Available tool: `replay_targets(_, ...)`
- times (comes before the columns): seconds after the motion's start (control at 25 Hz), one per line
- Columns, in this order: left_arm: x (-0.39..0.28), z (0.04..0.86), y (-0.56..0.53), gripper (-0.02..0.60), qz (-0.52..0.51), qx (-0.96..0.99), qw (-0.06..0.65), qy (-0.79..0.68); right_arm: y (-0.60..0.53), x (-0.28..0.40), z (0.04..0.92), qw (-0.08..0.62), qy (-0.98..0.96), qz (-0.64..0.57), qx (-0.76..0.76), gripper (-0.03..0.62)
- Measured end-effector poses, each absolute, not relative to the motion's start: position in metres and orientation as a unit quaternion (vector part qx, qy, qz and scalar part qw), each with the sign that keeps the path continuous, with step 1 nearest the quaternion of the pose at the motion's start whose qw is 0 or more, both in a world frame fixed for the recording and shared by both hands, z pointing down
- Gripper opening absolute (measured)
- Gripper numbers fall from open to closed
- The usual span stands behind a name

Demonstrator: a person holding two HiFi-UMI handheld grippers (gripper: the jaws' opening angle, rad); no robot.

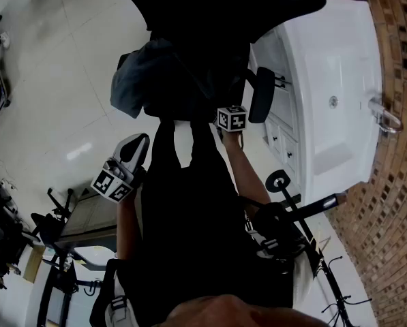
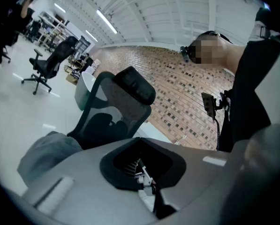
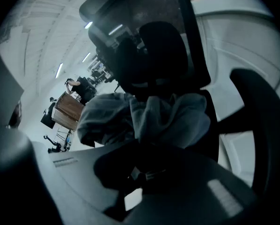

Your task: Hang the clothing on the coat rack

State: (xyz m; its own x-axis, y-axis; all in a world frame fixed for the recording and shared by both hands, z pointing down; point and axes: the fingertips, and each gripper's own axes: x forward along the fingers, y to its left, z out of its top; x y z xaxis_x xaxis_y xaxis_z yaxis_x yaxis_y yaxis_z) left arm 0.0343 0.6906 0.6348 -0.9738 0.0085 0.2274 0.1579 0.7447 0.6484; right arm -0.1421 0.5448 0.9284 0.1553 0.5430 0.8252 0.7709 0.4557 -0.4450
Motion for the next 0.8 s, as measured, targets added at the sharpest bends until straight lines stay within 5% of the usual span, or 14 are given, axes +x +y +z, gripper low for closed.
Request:
replay_targets(0.08, 0.019, 0.663, 0.697, 0.003, -0.362, -0.017, 0.123, -0.924, 0.524, -0.109, 0.969, 0.577, -0.608, -0.131, -0.529, 0.023)
replay_targets(0.2, 0.0, 0.696, 0.696, 0.003, -0.375, 0.012, 0.16, -0.913, 0.486, -0.085, 1.019, 0.618, -0.566, -0.172, -0.519, 0.352)
replay_targets(0.24, -0.003, 0.702, 0.692, 0.003, -0.377, 0.023, 0.169, -0.91, 0.476, -0.086, 1.023, 0.625, -0.569, -0.167, -0.508, 0.373)
replay_targets(0.44, 0.007, 0.735, 0.69, 0.003, -0.347, 0.065, 0.229, -0.907, 0.504, -0.101, 1.0, 0.562, -0.625, -0.127, -0.526, 0.355)
replay_targets(0.6, 0.01, 0.748, 0.694, 0.003, -0.32, 0.073, 0.266, -0.906, 0.548, -0.108, 1.036, 0.533, -0.649, -0.163, -0.518, 0.271)
replay_targets(0.8, 0.016, 0.757, 0.698, 0.003, -0.279, 0.095, 0.303, -0.906, 0.588, -0.123, 1.075, 0.503, -0.662, -0.245, -0.499, 0.243)
